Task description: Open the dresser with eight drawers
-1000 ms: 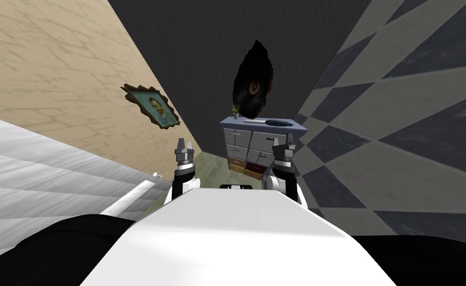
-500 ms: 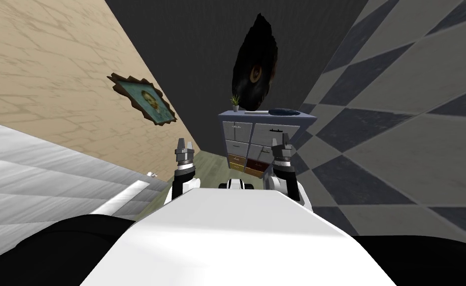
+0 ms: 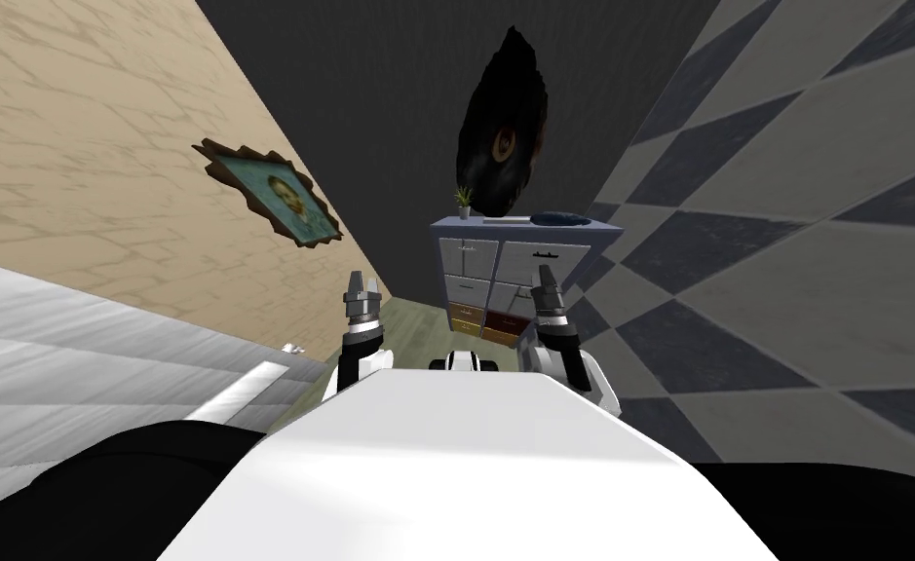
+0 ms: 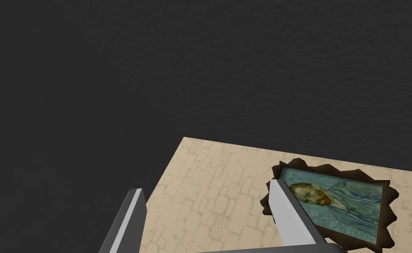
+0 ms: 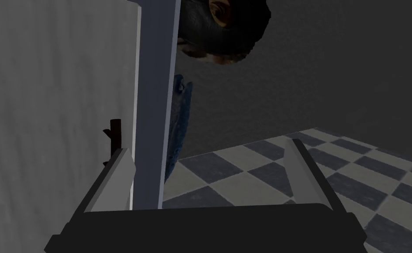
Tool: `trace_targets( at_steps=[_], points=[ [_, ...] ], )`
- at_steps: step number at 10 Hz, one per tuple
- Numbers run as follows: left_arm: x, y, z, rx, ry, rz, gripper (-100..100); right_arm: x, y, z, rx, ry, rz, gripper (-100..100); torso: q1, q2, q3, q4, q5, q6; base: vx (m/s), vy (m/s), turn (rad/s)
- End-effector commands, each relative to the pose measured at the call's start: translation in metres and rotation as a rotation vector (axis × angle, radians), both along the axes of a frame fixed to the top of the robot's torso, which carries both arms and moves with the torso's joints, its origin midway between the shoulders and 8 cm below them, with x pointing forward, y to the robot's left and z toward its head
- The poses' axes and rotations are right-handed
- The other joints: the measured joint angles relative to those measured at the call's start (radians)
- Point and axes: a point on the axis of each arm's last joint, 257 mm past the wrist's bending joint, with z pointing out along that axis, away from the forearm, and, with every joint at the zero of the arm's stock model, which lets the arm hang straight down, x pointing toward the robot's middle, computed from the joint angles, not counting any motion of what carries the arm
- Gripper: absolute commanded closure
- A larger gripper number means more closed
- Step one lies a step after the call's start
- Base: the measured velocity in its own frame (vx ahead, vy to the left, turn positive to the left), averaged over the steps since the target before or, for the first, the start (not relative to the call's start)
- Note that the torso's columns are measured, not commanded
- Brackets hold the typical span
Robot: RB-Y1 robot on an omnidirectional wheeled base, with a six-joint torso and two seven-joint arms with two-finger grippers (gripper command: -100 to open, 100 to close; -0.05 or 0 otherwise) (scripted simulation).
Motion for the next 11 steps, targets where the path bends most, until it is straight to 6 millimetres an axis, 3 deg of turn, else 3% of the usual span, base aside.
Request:
trace_targets(
  at_steps=[1, 11],
  points=[
    [0.0, 0.0, 0.0, 0.0, 0.0, 0.0, 0, 0.004, 0.003, -0.005, -0.098, 0.011, -0.035, -100, 0.0, 0.0, 0.0, 0.0, 0.0, 0.0, 0.0, 0.057, -0.049],
    [0.0, 0.0, 0.0, 0.0, 0.0, 0.0, 0, 0.024, 0.008, -0.041, -0.536, 0.037, -0.22, -100, 0.0, 0.0, 0.0, 0.0, 0.0, 0.0, 0.003, 0.069, -0.075]
  ],
)
